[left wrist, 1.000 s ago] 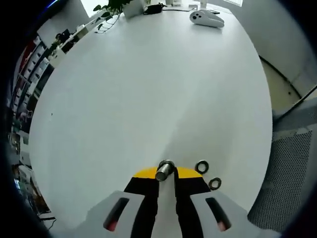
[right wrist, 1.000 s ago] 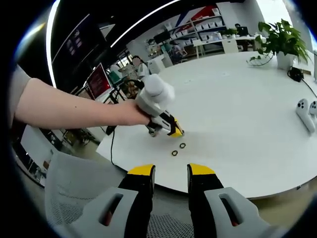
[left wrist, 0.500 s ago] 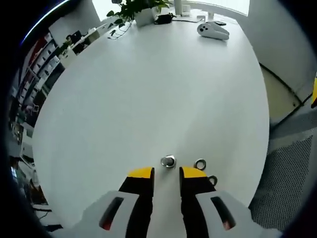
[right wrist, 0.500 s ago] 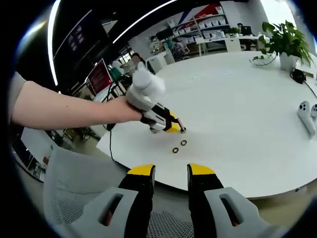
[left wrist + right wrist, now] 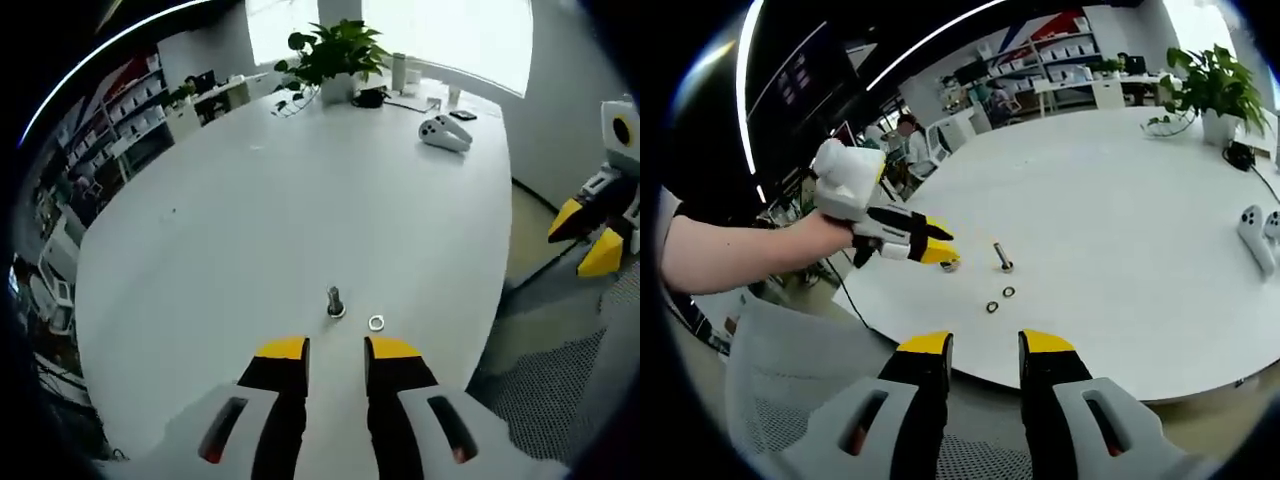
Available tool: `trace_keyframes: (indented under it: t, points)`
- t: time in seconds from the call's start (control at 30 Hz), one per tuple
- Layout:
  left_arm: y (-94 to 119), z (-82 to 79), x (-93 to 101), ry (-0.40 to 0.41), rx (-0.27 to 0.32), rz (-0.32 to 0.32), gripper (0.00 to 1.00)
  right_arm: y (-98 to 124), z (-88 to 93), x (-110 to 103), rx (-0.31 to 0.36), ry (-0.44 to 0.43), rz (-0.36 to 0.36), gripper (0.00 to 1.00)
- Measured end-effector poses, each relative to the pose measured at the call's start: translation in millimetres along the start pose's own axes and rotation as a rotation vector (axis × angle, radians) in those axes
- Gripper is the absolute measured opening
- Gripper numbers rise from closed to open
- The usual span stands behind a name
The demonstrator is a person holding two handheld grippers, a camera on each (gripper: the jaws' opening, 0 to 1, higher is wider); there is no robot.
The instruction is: Place the washer onto the threaded stud by aligning its center hole with the stud, sliding it down to the base, and recovering from edge contact or off-axis alignment until the washer reaches the visible bottom stop.
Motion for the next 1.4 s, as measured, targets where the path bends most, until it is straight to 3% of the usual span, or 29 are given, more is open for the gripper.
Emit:
trace_keyframes:
  t: [0.27,0.63,0.97,1.4]
  points:
    - [36.6,23.1,10.5,0.072,0.129,0.012,0.21,0.1,1.2,0.5,-0.007,-0.004,0.008,0.3]
    - [97.4,61.8,21.3,0.102,0.226,0.037,0.24,1.6,0.2,4.5,0.01,-0.024,0.039,0.31]
    - [122.2,63.6,38.9,0.117,0.266,0.083,0.26,1.0,0.6,7.2,0.003,-0.021,0.053,0.31]
    - [123.6,65.4,40.7,0.105,0.29,0.091,0.27,2.1,0.3,9.6,0.016,-0.035,0.063,0.31]
Point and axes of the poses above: the point that each gripper's makers call its tool centre point, and the gripper's own axes: y roughly backward along the fingers, x roughly to its right, z roughly out of its underside, the point moved 6 cm from there along y, roughly backward along the fingers, and after that the axes turned 13 degrees about z, right-handed, at the moved point
